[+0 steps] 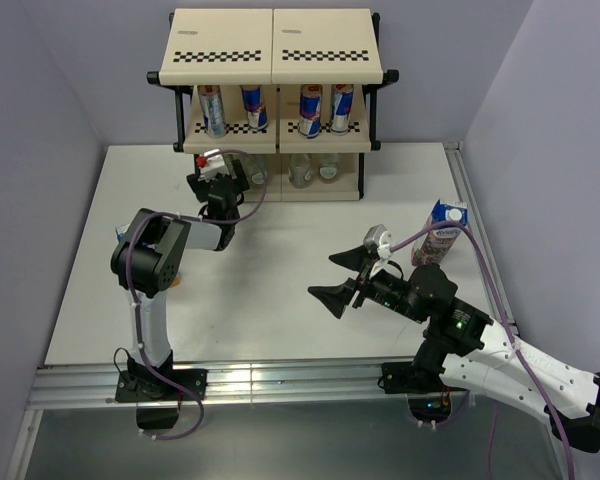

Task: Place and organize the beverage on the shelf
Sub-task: Pick up the drink from the center of the board, then place the drink on the shelf.

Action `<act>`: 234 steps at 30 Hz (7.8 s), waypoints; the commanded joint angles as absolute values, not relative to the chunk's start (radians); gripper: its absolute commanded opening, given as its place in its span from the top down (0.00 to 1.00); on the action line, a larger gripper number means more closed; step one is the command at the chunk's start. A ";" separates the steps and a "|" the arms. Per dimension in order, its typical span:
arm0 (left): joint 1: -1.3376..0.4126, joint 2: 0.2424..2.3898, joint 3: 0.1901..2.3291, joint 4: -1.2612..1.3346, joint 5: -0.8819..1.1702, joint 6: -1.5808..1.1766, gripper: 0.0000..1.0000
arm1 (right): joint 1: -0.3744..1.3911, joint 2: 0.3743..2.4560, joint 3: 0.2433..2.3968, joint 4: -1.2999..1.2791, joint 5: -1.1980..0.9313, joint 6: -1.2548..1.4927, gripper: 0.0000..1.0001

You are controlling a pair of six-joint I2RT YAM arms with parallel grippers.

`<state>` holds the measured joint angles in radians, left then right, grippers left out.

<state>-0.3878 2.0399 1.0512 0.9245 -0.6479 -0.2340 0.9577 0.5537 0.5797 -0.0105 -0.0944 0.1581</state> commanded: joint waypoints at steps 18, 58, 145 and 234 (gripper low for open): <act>-0.454 1.789 0.969 0.705 -0.773 -0.379 0.00 | 0.956 0.557 0.575 0.022 -0.066 0.141 0.04; -0.796 0.721 1.011 -0.746 -0.531 -0.735 0.01 | 0.665 0.737 0.839 -0.585 0.821 0.545 0.00; -0.787 1.054 0.736 0.465 0.618 -0.508 0.01 | 0.399 1.121 1.721 -0.603 -0.837 0.147 1.00; -0.779 0.733 1.091 -0.567 -0.425 -0.477 0.00 | 0.459 1.373 1.836 0.597 0.134 -0.084 1.00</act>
